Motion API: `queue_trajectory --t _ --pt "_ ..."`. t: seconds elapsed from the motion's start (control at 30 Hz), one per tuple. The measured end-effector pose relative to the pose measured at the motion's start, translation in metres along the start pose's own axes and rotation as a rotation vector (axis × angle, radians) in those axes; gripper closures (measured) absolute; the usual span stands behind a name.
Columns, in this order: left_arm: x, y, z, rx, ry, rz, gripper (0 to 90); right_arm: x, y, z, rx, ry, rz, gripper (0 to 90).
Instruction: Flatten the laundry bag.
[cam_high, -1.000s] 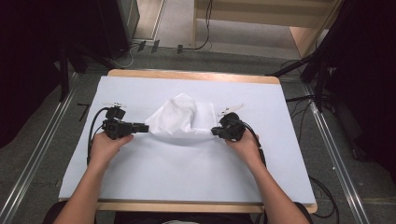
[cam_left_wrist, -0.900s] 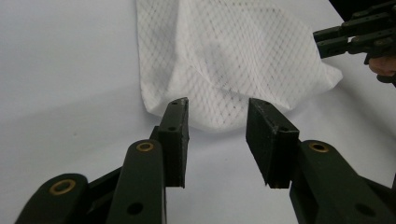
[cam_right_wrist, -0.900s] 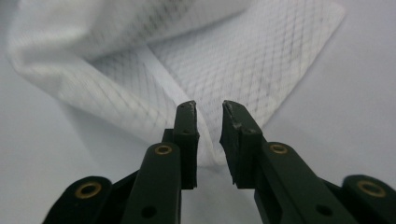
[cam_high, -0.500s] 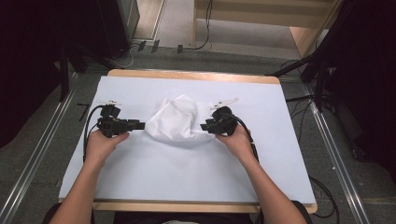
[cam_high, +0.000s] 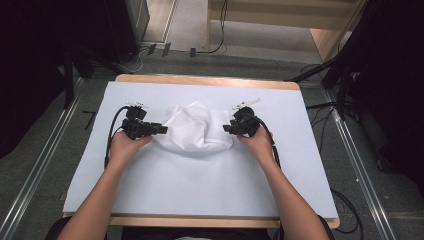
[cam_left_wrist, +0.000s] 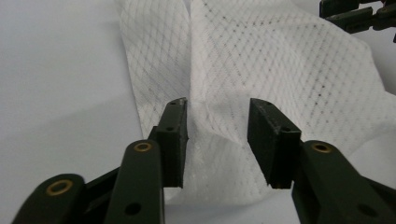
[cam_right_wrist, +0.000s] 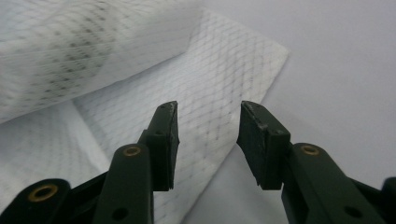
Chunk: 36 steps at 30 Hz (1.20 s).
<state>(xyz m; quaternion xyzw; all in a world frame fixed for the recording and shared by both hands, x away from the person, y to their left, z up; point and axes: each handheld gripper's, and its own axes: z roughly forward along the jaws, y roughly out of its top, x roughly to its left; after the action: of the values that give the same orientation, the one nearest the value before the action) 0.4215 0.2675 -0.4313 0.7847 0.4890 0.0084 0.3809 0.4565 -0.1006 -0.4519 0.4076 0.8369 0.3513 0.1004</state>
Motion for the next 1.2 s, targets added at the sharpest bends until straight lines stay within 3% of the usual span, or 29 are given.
queue_trajectory --t 0.07,0.23,0.37,0.43,0.63,0.87,1.1,1.2 --pt "0.002 -0.001 0.003 0.015 -0.03 -0.03 71.0 -0.003 0.001 0.006 0.008 -0.007 0.007 59.2" --pt "0.0 -0.003 0.006 0.039 -0.025 -0.009 88.5 -0.003 0.002 0.017 0.028 -0.032 0.009 61.6" --pt "-0.001 -0.004 0.004 0.042 -0.042 -0.001 90.0 -0.001 0.002 0.02 0.029 -0.052 -0.006 79.0" --pt "-0.001 -0.004 0.001 0.028 -0.048 0.001 90.0 0.001 0.002 0.019 0.04 -0.036 0.002 89.1" --pt "-0.001 -0.006 -0.009 -0.002 -0.053 -0.002 90.0 -0.005 0.003 0.014 0.039 -0.04 0.011 90.0" --pt "0.0 -0.01 -0.013 -0.027 -0.065 -0.012 90.0 -0.026 -0.002 0.001 0.01 -0.064 0.076 90.0" --pt "-0.005 -0.016 -0.011 -0.025 -0.107 -0.013 90.0 -0.038 -0.007 -0.007 0.006 -0.074 0.112 89.9" --pt "-0.009 -0.021 -0.008 0.007 -0.123 -0.01 89.6 -0.039 -0.01 -0.007 0.026 -0.069 0.12 88.7"
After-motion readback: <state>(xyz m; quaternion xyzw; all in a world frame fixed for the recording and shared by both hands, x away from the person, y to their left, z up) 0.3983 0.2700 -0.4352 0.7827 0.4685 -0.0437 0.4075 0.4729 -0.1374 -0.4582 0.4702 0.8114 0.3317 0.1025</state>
